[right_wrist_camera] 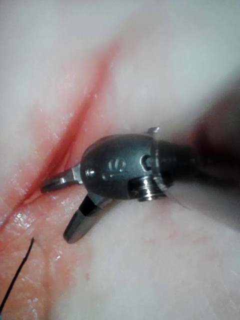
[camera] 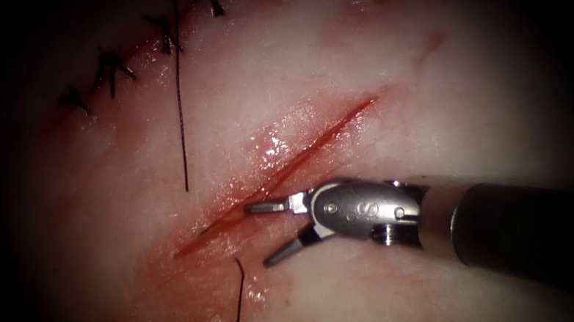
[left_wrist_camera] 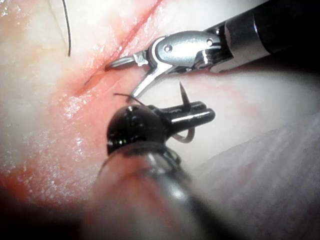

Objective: Wound Closure
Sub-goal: Pull needle the rest of the way through skin with left grasper, then repeatedly pull thread through wound with right grasper until short tail remains

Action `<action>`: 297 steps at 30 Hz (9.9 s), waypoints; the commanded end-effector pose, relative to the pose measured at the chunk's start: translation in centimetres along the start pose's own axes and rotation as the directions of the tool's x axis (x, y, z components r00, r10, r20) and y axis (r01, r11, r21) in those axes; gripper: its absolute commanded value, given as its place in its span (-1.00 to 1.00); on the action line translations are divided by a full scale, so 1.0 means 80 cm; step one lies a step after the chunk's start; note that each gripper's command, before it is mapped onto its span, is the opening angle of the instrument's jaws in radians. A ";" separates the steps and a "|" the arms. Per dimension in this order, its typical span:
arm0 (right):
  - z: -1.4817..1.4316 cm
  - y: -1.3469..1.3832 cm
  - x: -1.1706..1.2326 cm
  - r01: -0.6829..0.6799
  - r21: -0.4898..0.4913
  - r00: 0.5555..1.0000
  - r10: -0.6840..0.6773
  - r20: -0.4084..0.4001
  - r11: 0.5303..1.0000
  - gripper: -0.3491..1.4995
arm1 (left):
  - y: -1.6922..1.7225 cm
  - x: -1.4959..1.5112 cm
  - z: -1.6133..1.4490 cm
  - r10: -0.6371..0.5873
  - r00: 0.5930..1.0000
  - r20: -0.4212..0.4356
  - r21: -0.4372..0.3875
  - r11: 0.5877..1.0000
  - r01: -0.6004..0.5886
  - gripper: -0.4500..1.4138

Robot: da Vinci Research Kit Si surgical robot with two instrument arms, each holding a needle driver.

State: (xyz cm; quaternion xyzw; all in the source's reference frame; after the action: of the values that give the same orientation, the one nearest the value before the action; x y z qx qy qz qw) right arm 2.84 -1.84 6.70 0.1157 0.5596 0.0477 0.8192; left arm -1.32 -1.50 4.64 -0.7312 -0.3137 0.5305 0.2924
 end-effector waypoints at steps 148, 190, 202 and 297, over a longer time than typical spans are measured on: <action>-0.0011 -0.0070 0.0168 0.143 0.011 0.972 -0.138 -0.188 0.990 0.73 | -0.0022 0.0056 -0.0141 0.518 0.716 0.468 0.439 0.567 -0.697 -1.00; -0.0040 -0.0251 0.0157 0.123 0.411 0.988 -0.076 -0.131 0.903 -1.00 | -0.0022 0.0004 -0.0098 0.545 0.687 0.481 0.418 0.546 -0.726 -1.00; -0.0047 -0.0116 0.0200 0.183 0.115 0.963 -0.154 -0.223 0.976 0.76 | -0.0038 0.0028 -0.0140 0.520 0.664 0.537 0.438 0.501 -0.747 -1.00; 0.0059 -0.0008 0.0098 0.340 0.217 0.923 -0.281 -0.262 0.915 -1.00 | -0.0055 0.0012 -0.0110 0.528 0.583 0.617 0.407 0.420 -0.811 -1.00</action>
State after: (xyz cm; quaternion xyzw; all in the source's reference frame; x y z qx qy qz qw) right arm 3.48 -1.83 6.10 0.1242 0.6601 -0.1424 0.7270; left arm -0.47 -1.26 5.09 -0.5161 0.1688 0.8116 0.2154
